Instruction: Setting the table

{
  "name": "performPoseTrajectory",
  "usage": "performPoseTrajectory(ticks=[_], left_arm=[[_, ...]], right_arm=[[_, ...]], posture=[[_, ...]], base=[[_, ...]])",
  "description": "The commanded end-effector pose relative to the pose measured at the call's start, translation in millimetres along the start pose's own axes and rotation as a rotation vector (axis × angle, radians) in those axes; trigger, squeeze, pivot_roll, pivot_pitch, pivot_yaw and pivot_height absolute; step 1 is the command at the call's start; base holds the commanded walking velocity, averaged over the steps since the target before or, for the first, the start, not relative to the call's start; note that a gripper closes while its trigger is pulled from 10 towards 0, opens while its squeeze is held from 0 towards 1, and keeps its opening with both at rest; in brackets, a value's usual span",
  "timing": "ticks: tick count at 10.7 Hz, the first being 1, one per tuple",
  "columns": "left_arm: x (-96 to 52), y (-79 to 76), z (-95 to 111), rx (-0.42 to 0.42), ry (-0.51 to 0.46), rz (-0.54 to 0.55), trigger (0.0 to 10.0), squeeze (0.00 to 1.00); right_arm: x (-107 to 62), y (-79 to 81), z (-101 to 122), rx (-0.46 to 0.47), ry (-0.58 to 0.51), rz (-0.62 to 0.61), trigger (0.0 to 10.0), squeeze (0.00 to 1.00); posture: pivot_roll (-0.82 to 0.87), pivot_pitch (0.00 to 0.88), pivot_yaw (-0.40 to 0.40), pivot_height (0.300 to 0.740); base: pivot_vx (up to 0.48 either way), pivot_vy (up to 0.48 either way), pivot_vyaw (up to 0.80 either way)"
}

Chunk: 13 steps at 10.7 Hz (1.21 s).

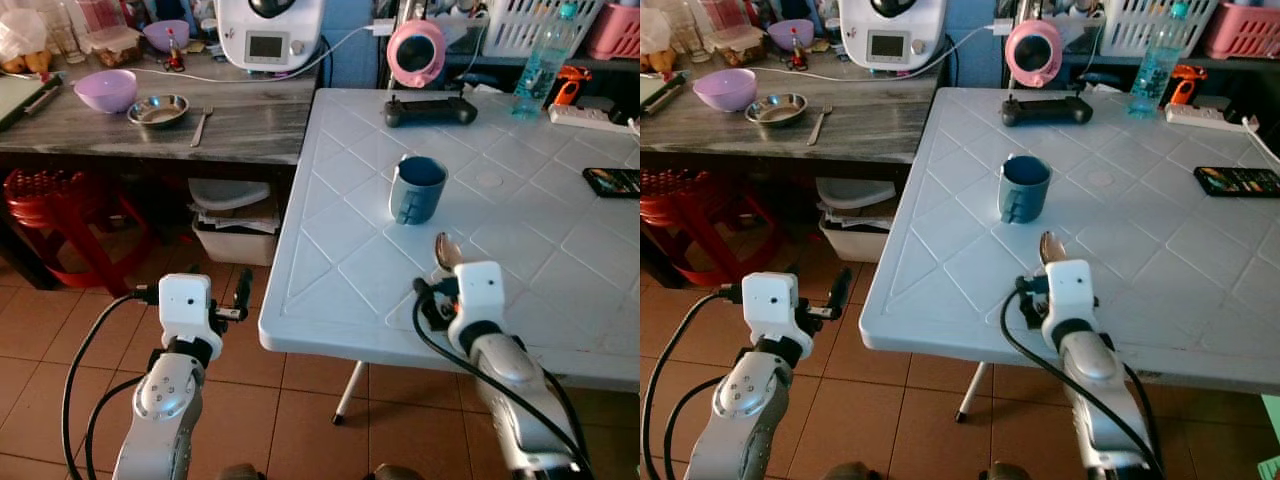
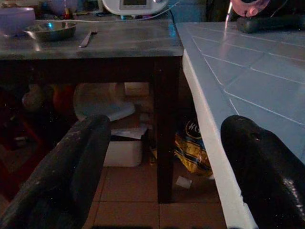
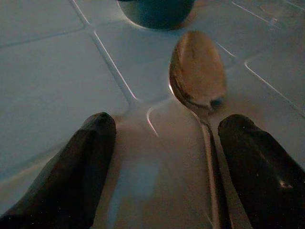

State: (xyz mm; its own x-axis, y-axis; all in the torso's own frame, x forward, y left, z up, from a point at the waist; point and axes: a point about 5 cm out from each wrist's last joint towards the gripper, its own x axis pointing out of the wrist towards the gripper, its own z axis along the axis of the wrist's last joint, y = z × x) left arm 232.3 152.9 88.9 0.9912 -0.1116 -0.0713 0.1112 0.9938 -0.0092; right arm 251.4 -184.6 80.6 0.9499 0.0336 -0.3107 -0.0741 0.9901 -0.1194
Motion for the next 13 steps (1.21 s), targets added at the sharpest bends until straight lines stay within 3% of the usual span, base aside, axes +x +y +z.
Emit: performPoseTrajectory(ticks=[1, 6, 7, 8, 13], left_arm=[[0.9, 0.9, 4.5, 0.010, -0.009, -0.008, 10.0, 0.00], [-1.1, 2.0, 5.3, 0.014, 0.001, -0.010, 10.0, 0.00], [-2.1, 2.3, 5.3, 0.017, 0.005, -0.012, 10.0, 0.00], [-2.3, 3.6, 5.8, 0.022, 0.007, -0.013, 10.0, 0.00], [-3.2, 9.0, 8.4, 0.048, 0.011, -0.005, 10.0, 0.00]], right_arm=[[-3.0, -3.2, 3.9, 0.000, -0.011, -0.005, 10.0, 0.00], [-6.6, -18.7, -2.1, 0.000, 0.031, 0.012, 10.0, 0.00], [-4.0, -20.8, -3.7, 0.009, 0.047, 0.026, 7.5, 0.00], [-2.5, -22.3, -7.0, 0.029, 0.065, 0.034, 0.0, 0.00], [-6.4, -22.0, -32.2, 0.051, 0.106, 0.026, 0.0, 0.00]], posture=[[-0.03, 0.034, 0.041, 0.740], [-0.03, 0.066, 0.048, 0.740], [-0.03, 0.069, 0.051, 0.740], [-0.02, 0.072, 0.052, 0.740], [-0.01, 0.079, 0.067, 0.740]], base=[[0.000, 0.000, 0.00], [0.000, 0.000, 0.00], [0.000, 0.000, 0.00], [0.000, 0.000, 0.00], [0.000, 0.000, 0.00]])
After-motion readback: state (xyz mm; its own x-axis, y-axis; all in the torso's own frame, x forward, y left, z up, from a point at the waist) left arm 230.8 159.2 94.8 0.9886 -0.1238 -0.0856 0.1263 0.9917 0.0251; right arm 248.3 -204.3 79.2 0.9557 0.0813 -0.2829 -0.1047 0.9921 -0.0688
